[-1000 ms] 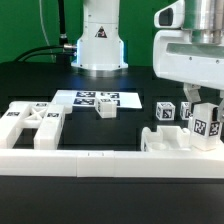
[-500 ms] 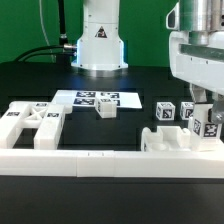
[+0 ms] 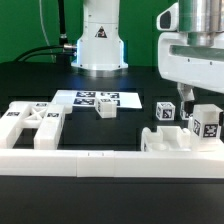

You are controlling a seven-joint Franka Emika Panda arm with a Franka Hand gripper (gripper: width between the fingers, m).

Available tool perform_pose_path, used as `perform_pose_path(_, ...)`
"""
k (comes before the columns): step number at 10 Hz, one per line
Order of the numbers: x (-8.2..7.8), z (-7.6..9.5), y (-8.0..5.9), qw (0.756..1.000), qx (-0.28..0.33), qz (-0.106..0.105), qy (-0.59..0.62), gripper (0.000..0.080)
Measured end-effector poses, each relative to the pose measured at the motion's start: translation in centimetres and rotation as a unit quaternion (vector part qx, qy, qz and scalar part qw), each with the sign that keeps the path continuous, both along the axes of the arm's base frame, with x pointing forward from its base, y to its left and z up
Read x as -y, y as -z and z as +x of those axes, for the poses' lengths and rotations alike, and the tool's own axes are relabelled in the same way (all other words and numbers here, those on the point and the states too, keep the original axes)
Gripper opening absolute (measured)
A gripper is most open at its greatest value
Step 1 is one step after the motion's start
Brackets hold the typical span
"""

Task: Assemble chair

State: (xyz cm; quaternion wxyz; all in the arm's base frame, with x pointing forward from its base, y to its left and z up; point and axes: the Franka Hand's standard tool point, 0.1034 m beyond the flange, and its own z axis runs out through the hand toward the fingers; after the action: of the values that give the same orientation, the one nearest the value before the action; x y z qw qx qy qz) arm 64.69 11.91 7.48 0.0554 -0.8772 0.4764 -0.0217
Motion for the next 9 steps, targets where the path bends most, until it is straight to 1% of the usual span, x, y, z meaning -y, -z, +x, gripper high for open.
perform_pose_path(2, 0.01, 0.14, 0.10, 0.991, 0.010, -0.013, -0.130, 0.0649)
perform_pose_path(4, -0.65, 0.26, 0.00, 0.979, 0.015, -0.020, -0.203, 0.0649)
perform_pose_path(5, -0.70, 0.32, -0.04, 0.966, 0.020, -0.025, -0.258, 0.0649)
perform_pose_path(7, -0.28, 0.39, 0.01, 0.945, 0.025, -0.032, -0.323, 0.0649)
perform_pose_path(9, -0.42, 0.25, 0.25, 0.912, 0.025, -0.046, -0.407, 0.0649)
